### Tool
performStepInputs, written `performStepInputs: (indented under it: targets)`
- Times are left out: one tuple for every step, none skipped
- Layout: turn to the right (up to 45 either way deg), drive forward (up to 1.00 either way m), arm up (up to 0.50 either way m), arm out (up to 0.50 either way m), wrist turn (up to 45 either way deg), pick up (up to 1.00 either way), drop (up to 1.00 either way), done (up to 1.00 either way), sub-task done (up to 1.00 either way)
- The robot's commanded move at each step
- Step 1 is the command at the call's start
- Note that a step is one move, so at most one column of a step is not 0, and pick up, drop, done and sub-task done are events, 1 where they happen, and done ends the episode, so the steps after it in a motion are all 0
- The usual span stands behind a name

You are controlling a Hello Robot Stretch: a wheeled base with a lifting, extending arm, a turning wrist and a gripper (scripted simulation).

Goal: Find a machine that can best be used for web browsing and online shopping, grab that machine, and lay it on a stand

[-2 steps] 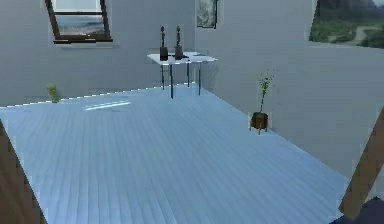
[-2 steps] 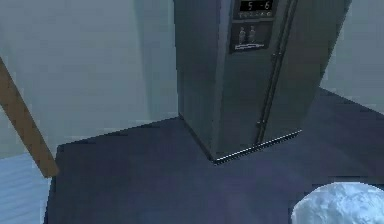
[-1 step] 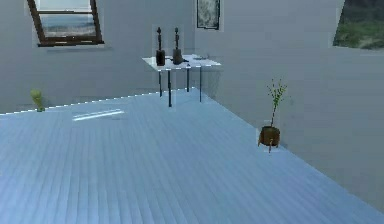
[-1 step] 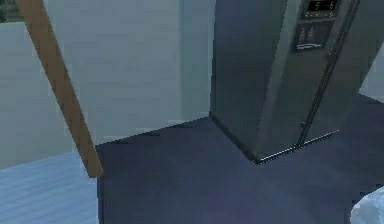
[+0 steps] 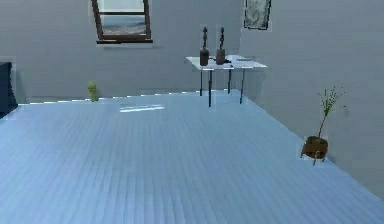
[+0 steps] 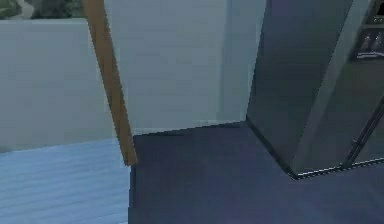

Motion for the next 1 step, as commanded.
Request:
performStepInputs:
  targets:
    - [0.0, 1.0, 0.0, 0.0, 0.0, 0.0, 0.0, 0.0, 0.0]
